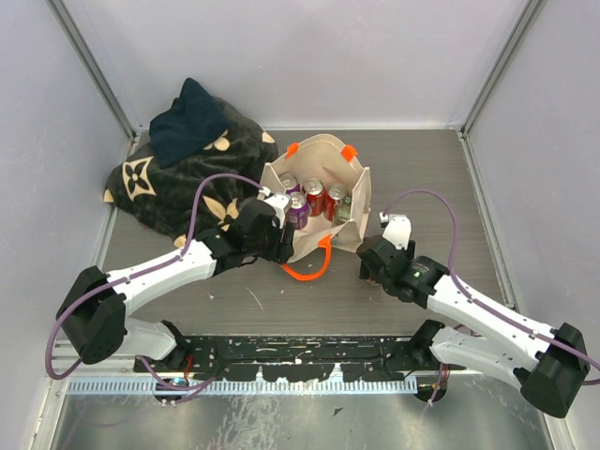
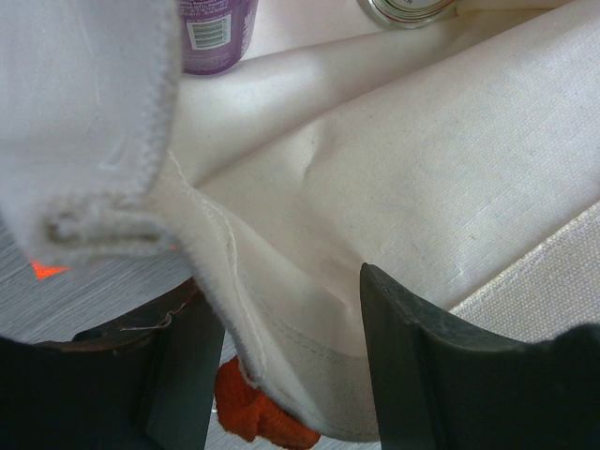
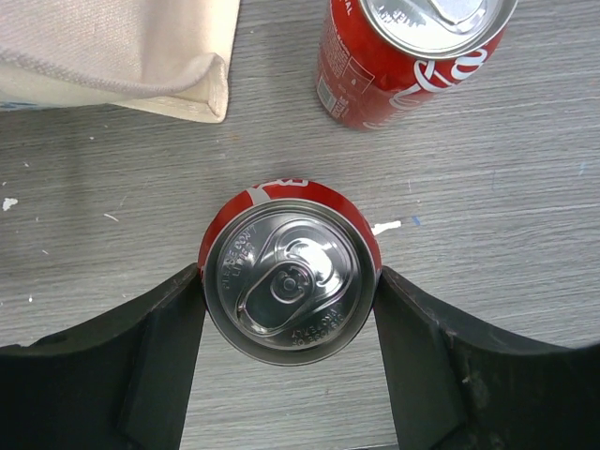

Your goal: Take the beverage out of the canvas bag

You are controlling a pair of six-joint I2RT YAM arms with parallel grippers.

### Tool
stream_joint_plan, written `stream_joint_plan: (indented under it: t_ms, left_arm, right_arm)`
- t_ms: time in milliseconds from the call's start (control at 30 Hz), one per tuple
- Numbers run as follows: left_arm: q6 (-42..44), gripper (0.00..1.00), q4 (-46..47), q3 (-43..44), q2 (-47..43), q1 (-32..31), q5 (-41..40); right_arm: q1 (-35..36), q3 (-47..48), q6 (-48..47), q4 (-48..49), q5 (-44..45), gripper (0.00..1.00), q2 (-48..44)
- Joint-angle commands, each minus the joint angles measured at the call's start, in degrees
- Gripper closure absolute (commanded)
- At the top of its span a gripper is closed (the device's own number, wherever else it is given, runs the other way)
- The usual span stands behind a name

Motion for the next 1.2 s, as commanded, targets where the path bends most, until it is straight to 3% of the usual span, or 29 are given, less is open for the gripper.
stream_joint_plan:
  t_ms: [0,133,367,567,667,700,1000,1167]
  left_arm:
    - [-0.5,0.36,0.0,-1.1,-1.2,-0.2,-0.2]
    - [-0.5,0.36,0.2,-1.1,-1.0,-0.2,-0.1]
    - [-0.6,0.36,0.4,-1.2,-0.6,-0.2,0.1]
    - [-0.9,0.36,0.4,-1.4,-0.8,-0.2,0.1]
    - [-1.1,0.36,0.6,-1.5,-0.7,-0.2,0.1]
    - [-1.1,0.36,0.7,-1.5,-0.6,-0.2,0.1]
    - [-1.2,0.36,0.6,-0.5,0.3,-0.2,0.1]
    - [-1.4,0.36,1.2,0.0,-0.1,-0.2,0.1]
  right_arm:
    - [0.2,1.0,3.7,4.9,3.7,0.89,1.6]
    - [0.2,1.0,4.6,4.7,3.0,0.66,4.4]
    - [0.3,1.2,4.4,5.3,3.4,0.46,7.3]
    - [0.2,2.5,4.0,3.6,4.7,0.14,6.8]
    - [0.2,4.2,3.4,2.0,5.5,0.09,6.4]
    - [0.3,4.8,3.1,1.3,5.9,0.03,6.2]
    - [1.2,15.5,1.1,-5.8,6.0,0.04,4.0]
    - [1.7,31.6,-2.6,-11.1,9.2,0.08,7.0]
